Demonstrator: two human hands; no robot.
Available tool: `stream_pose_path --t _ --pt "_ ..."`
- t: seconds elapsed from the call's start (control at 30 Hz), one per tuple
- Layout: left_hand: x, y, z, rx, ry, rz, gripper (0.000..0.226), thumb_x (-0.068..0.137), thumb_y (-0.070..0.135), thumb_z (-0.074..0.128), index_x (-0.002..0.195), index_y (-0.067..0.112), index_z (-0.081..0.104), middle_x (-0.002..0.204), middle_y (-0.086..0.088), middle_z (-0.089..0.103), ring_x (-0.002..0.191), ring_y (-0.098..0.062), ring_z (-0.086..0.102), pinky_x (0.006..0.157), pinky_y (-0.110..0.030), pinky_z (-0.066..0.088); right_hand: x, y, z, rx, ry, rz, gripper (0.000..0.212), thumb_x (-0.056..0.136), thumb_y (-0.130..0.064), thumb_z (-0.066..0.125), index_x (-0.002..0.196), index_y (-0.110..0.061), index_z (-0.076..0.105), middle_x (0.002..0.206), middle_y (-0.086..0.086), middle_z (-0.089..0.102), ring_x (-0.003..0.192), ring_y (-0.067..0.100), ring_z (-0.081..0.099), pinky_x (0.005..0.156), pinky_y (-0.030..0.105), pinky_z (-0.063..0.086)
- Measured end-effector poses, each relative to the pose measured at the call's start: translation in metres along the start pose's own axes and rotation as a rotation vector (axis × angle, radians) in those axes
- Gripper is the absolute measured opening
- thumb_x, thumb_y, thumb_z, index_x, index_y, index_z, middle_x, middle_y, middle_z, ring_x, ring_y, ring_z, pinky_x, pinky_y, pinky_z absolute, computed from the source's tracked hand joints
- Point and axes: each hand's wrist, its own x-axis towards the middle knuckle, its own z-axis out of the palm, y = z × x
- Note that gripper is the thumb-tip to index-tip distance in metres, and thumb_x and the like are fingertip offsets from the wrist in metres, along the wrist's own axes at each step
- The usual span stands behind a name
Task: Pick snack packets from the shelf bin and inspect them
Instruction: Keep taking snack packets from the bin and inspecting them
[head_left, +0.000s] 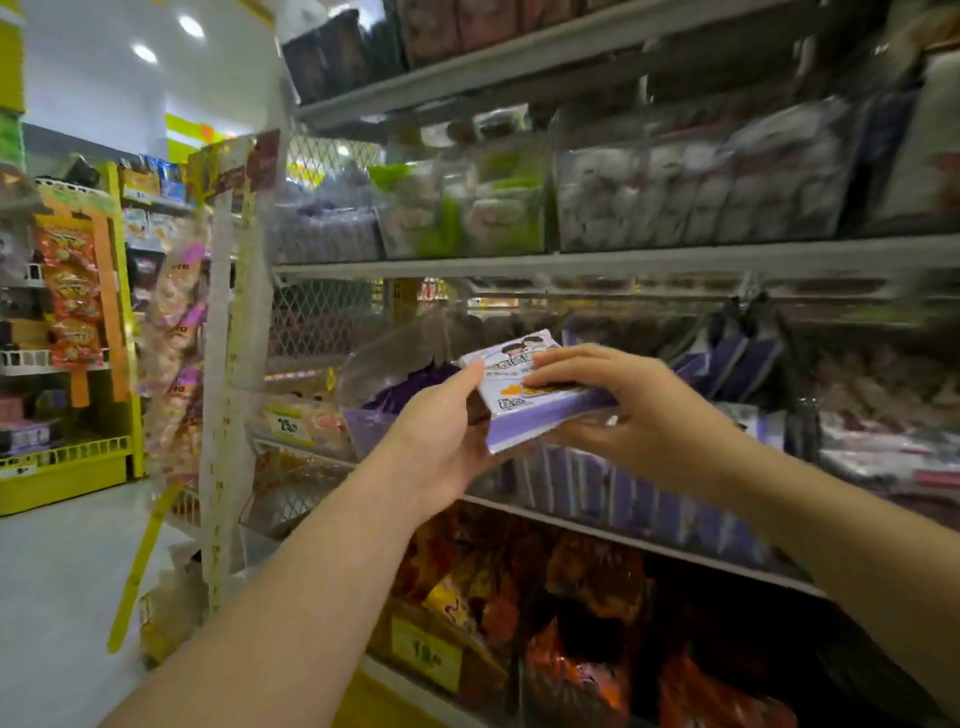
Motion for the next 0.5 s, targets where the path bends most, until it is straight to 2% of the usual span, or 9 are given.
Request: stream_pose_path --t 0.1,0.17,0.23,0.3,0.37,0.5 --pt "0.029 0.004 0.014 0.410 0.012 0.099 0.030 0.103 0.031 0.041 0.094 0.018 0.067 0.088 0.007 0.073 0.076 -0.012 0.068 0.063 -0.024 0.053 0.011 0.021 -0.042 -0.200 -0.018 0.051 0.038 0.075 -0.014 0.080 0.112 -0.014 0.071 0.115 0.000 0.067 0.107 0.008 0.059 0.092 0.009 0.039" --pt "0.047 0.004 0.017 0.731 0.024 0.242 0.019 0.101 0.024 0.046 0.107 0.024 0.064 0.095 0.012 0.071 0.079 -0.003 0.065 0.066 -0.014 0.049 0.018 0.038 -0.063 -0.346 -0.106 0.118 0.036 0.079 -0.019 0.077 0.114 -0.020 0.069 0.113 -0.003 0.066 0.104 0.009 0.060 0.088 0.013 0.042" --pt "0.069 0.003 0.017 1.018 0.042 0.401 0.029 0.098 0.020 0.053 0.125 0.022 0.061 0.108 0.008 0.067 0.081 0.003 0.061 0.070 -0.008 0.044 0.025 0.055 -0.078 -0.469 -0.194 0.167 0.034 0.082 -0.024 0.073 0.115 -0.025 0.065 0.115 -0.005 0.062 0.105 0.012 0.058 0.088 0.020 0.044" --pt "0.087 0.005 0.021 1.194 0.073 0.493 0.031 0.095 0.020 0.055 0.125 0.025 0.062 0.114 0.007 0.067 0.088 -0.001 0.062 0.080 -0.015 0.047 0.034 0.069 -0.086 -0.552 -0.272 0.193 0.032 0.085 -0.029 0.070 0.115 -0.030 0.061 0.117 -0.007 0.057 0.106 0.013 0.056 0.090 0.026 0.045" --pt "0.105 0.009 0.027 1.326 0.063 0.550 0.035 0.095 0.020 0.053 0.128 0.028 0.059 0.120 0.007 0.064 0.106 -0.010 0.061 0.094 -0.029 0.048 0.043 0.080 -0.091 -0.633 -0.346 0.222 0.030 0.087 -0.033 0.067 0.116 -0.033 0.058 0.116 -0.007 0.053 0.105 0.016 0.055 0.090 0.032 0.048" --pt "0.143 0.009 0.040 1.549 -0.008 0.603 0.046 0.092 0.022 0.050 0.136 0.036 0.048 0.130 0.004 0.054 0.119 -0.021 0.054 0.098 -0.042 0.047 0.063 0.097 -0.094 -0.728 -0.478 0.231 0.027 0.093 -0.029 0.059 0.120 -0.030 0.057 0.118 -0.005 0.054 0.103 0.015 0.055 0.084 0.027 0.048"
